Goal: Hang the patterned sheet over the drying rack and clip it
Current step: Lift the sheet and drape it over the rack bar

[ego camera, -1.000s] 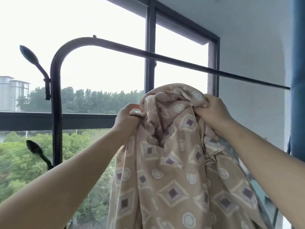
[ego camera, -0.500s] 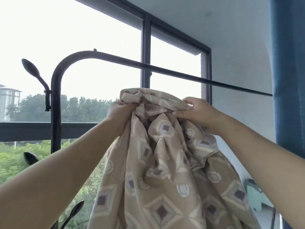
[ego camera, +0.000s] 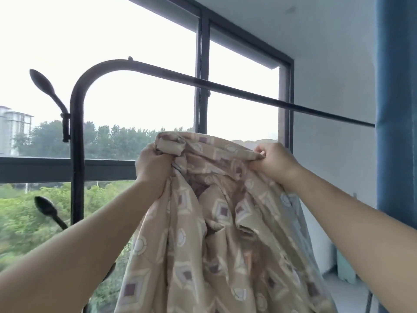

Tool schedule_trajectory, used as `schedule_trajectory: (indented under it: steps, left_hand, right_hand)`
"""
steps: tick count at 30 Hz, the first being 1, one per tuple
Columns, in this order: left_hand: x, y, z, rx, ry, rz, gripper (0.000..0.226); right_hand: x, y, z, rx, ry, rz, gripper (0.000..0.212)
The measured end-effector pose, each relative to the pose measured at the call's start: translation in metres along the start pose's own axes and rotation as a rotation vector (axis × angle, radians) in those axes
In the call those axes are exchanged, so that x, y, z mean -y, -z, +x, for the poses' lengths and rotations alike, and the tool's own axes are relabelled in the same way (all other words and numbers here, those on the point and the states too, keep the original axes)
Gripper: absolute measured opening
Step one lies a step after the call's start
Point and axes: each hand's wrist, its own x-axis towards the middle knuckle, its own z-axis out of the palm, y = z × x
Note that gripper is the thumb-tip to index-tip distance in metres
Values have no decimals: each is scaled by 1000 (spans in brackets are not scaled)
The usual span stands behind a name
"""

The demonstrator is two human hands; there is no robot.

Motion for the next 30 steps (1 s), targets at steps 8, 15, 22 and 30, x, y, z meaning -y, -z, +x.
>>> schedule_trajectory:
  steps: [8, 15, 22, 30]
  left_hand:
    - [0, 9, -1, 211, 63, -61, 13]
    - [-10, 1, 13, 225, -17, -78, 16]
    - [-31, -22, 25, 331, -16, -16, 9]
    - [-37, -40, 38, 214, -27, -1, 22]
  right_hand:
    - [10, -13, 14, -188, 36, 242, 17]
    - [27, -5, 30, -216, 95, 285, 21]
    - [36, 3, 44, -292, 42, 371, 26]
    - [36, 15, 47, -301, 20, 438, 29]
